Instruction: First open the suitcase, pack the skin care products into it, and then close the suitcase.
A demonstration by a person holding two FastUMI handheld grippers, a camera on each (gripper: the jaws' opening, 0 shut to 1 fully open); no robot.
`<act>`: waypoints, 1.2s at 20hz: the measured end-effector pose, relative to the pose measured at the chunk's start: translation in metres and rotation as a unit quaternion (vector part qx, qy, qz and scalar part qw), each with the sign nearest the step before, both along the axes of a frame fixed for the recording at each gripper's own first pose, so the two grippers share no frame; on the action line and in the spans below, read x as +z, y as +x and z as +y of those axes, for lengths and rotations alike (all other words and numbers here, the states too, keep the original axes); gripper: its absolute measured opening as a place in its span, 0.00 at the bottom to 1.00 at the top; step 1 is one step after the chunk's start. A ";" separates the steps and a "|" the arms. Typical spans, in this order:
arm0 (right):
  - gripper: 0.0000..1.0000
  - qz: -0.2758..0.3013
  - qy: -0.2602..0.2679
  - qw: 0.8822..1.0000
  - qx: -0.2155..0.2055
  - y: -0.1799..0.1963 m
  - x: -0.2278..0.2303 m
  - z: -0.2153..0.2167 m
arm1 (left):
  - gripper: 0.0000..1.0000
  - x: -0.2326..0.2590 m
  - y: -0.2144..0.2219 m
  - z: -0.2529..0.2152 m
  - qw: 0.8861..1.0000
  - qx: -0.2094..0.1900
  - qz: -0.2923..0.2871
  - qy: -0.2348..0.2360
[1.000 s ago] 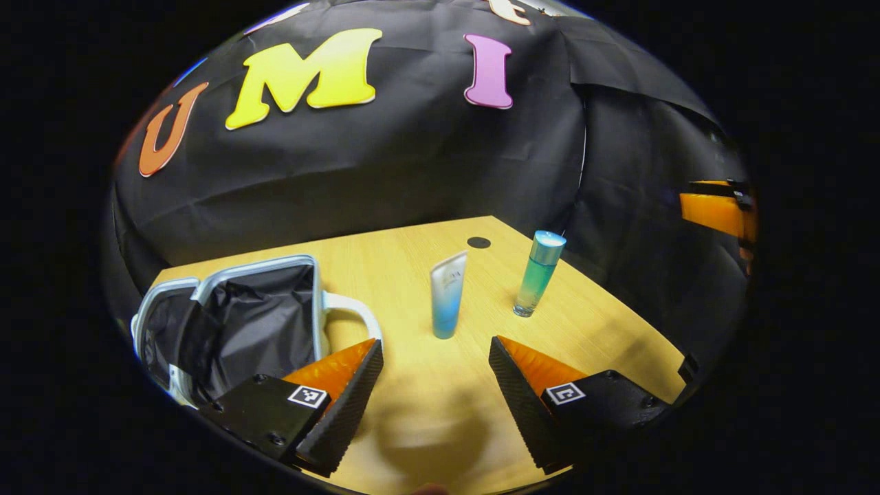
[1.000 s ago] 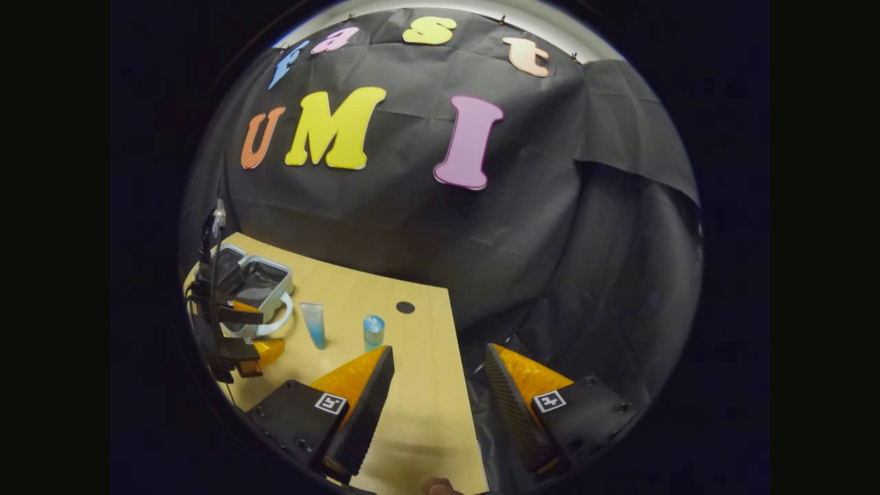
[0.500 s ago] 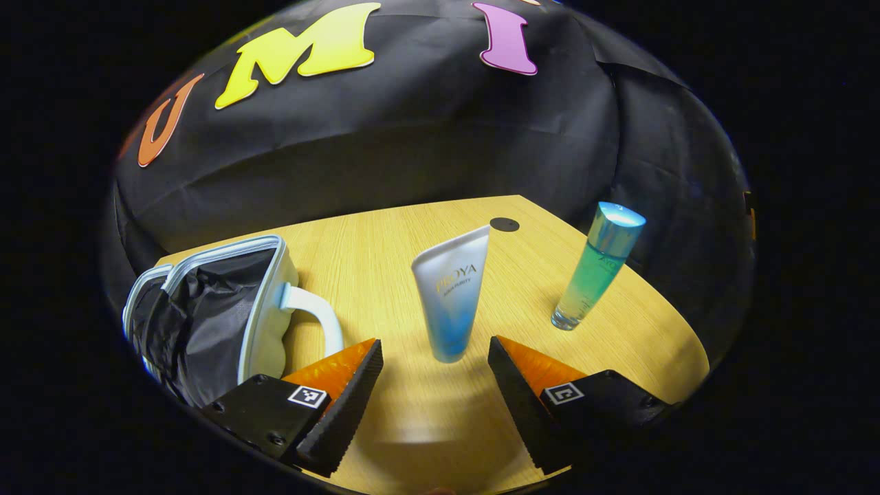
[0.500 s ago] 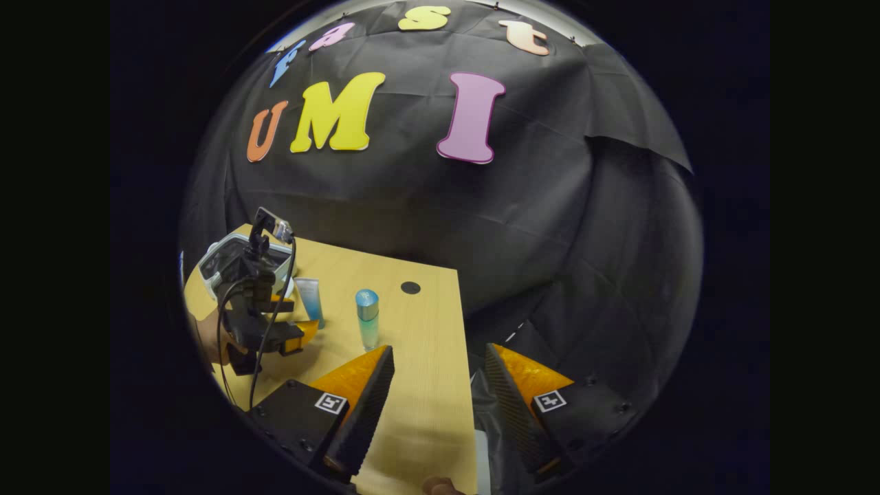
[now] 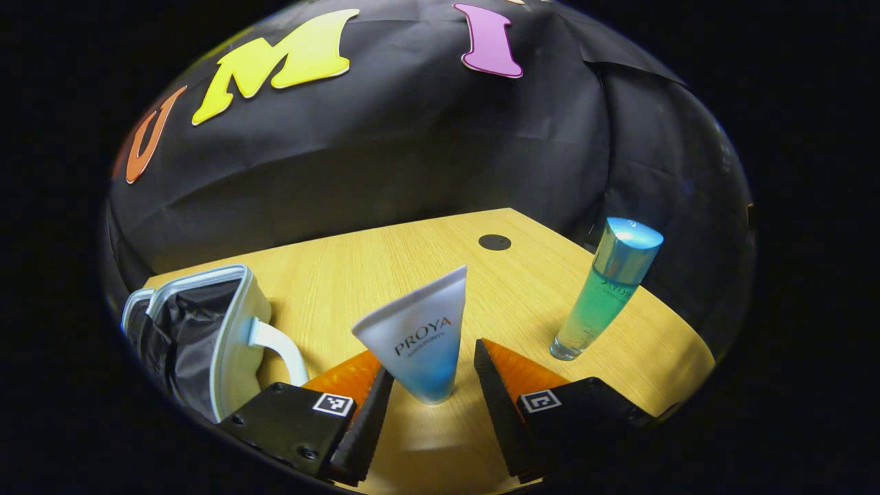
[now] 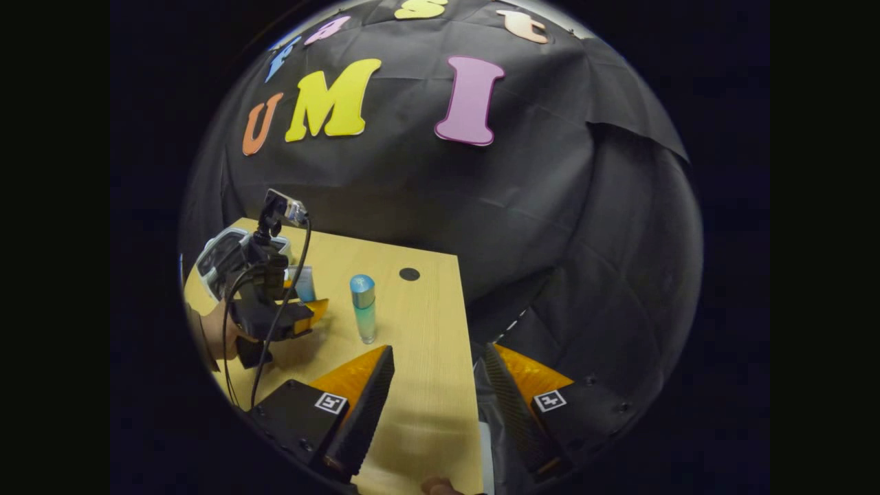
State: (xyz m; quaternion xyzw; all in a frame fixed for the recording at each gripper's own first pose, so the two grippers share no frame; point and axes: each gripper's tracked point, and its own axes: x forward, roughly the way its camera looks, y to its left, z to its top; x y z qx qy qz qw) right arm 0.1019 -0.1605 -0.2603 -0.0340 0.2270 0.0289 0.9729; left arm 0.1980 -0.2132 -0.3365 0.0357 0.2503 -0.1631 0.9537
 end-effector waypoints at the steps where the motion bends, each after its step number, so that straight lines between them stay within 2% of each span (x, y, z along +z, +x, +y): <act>1: 0.80 0.001 -0.005 1.000 0.001 0.000 -0.001 0.001 | 0.76 -0.005 0.002 0.002 1.000 0.005 0.005 0.004; 2: 0.80 0.002 -0.008 1.000 0.002 0.000 -0.003 0.002 | 0.77 -0.009 0.002 0.003 1.000 0.006 0.008 0.004; 3: 0.80 0.002 -0.010 1.000 0.002 0.002 -0.003 0.004 | 0.62 -0.012 0.003 0.003 1.000 0.003 0.013 -0.002; 5: 0.80 0.005 -0.009 1.000 0.001 0.002 -0.007 0.005 | 0.48 -0.015 0.002 -0.001 1.000 -0.002 0.017 -0.016; 8: 0.80 0.001 -0.010 1.000 0.008 0.006 -0.012 0.013 | 0.45 -0.012 0.001 0.003 1.000 -0.004 0.017 -0.002; 10: 0.80 -0.004 -0.009 1.000 0.021 0.016 -0.014 0.028 | 0.44 -0.009 -0.004 0.001 1.000 -0.004 0.024 -0.015; 15: 0.80 -0.010 0.026 0.998 0.065 0.049 -0.021 0.078 | 0.43 0.033 -0.039 0.009 0.999 -0.006 0.021 -0.030; 18: 0.80 -0.006 0.040 0.995 0.089 0.074 -0.038 0.112 | 0.43 0.063 -0.064 0.036 1.000 -0.002 0.013 -0.018; 24: 0.80 -0.012 0.054 0.997 0.062 0.123 -0.068 0.140 | 0.43 0.087 -0.115 0.111 0.998 0.047 0.026 -0.019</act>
